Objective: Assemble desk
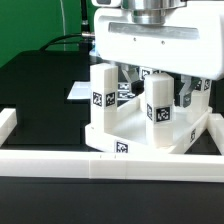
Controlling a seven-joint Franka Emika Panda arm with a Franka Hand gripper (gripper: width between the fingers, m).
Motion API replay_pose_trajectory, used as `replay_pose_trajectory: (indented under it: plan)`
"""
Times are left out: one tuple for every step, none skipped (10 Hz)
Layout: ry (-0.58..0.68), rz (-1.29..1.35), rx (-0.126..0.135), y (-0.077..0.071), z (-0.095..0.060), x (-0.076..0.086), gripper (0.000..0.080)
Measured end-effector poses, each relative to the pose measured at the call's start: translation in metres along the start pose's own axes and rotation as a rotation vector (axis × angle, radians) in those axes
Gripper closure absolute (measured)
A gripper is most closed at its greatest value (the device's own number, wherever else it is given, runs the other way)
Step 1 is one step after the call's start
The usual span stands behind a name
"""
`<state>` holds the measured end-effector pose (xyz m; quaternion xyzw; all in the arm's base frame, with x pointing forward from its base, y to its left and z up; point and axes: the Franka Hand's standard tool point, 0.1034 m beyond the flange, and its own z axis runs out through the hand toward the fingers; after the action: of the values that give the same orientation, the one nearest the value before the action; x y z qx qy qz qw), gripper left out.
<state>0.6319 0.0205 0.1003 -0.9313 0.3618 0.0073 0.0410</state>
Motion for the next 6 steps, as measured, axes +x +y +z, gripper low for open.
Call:
replay_pose_trajectory:
  plan:
    - [0.0, -0.084, -0.001, -0.0002, 0.0002, -0.0003, 0.015]
    - [0.0, -0.157, -0.005, 0.0, 0.0005, -0.0007, 0.015]
    - [0.0, -0.25, -0.007, 0.0003, 0.0003, -0.0004, 0.015]
    - [0.002, -0.334, -0.007, -0.0005, -0.0004, 0.0001, 0.015]
    - [0.003, -0.415, -0.011, -0.0003, -0.0006, 0.0004, 0.015]
    - [0.005, -0.51, -0.018, 0.0001, -0.0004, 0.0006, 0.015]
